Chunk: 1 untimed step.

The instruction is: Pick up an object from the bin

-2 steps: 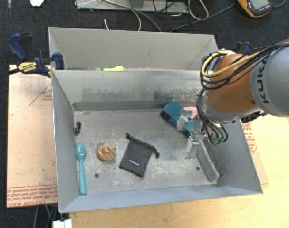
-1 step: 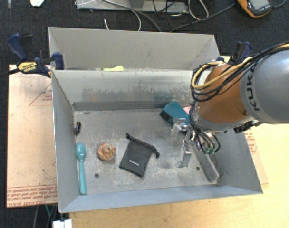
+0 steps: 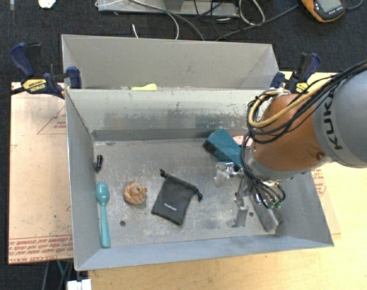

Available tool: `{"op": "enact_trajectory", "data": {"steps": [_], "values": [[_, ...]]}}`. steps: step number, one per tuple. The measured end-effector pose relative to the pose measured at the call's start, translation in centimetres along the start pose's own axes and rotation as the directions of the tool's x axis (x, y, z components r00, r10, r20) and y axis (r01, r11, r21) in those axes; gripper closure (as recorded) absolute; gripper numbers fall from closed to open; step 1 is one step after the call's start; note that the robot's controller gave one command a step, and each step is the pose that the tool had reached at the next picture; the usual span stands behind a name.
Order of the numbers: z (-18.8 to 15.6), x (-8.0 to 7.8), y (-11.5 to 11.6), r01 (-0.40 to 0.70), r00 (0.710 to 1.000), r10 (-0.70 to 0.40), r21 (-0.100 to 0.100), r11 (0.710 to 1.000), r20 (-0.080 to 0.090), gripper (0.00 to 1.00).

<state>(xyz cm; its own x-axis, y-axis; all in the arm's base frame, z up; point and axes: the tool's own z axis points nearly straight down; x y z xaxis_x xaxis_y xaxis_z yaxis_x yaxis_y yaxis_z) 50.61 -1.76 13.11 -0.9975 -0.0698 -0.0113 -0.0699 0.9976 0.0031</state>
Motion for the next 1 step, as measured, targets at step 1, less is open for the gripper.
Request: {"op": "enact_trajectory", "data": {"steps": [1], "values": [[3.55, -2.35, 3.51, -0.122, 0.993, 0.122, 0.003, 0.993, 0.004, 0.00]]}}
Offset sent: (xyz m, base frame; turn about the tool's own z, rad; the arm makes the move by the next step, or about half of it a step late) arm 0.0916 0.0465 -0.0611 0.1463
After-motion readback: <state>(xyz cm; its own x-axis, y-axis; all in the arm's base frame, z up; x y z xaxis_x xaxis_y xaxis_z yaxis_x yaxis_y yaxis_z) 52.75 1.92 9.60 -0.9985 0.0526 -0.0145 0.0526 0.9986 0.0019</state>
